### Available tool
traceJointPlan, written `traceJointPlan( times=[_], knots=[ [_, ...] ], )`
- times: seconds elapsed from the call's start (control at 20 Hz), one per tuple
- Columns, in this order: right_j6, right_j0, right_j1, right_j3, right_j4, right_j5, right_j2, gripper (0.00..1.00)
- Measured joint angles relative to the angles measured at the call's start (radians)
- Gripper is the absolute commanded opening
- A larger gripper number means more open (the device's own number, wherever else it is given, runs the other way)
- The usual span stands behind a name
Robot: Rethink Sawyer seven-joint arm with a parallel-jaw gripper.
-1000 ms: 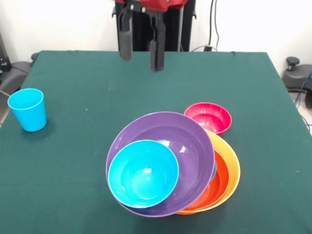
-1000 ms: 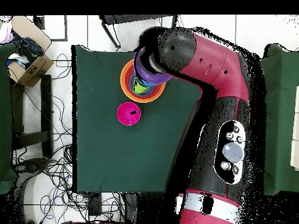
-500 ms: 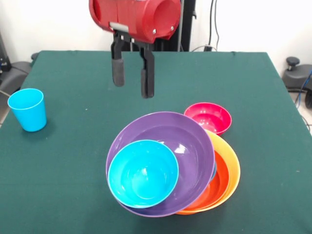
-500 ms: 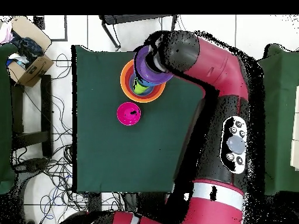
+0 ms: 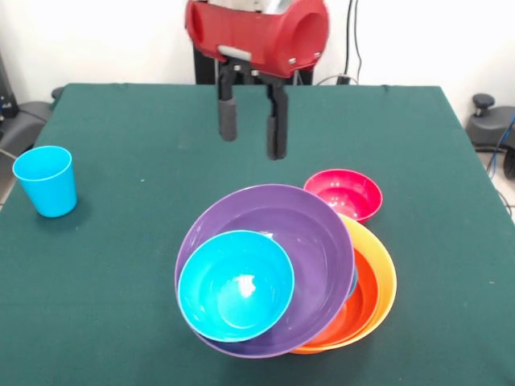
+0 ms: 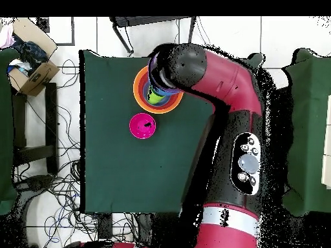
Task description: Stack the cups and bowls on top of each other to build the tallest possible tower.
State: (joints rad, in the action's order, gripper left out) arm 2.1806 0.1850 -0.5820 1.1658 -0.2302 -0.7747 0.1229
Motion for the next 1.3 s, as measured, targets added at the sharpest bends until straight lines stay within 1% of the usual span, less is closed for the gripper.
traceJointPlan(
  times=[0.3,0.55,0.85,1.05,1.3],
  knots=[
    [0.000,-0.027,-0.028,0.028,0.000,0.006,0.003,1.00],
    [0.000,-0.030,-0.060,0.081,0.000,0.060,0.002,1.00],
    [0.000,-0.010,-0.081,0.138,0.000,0.130,-0.004,1.00],
    [0.000,0.023,-0.091,0.188,-0.001,0.177,-0.028,1.00],
    [0.000,0.049,-0.092,0.240,0.001,0.228,-0.049,1.00]
  ],
)
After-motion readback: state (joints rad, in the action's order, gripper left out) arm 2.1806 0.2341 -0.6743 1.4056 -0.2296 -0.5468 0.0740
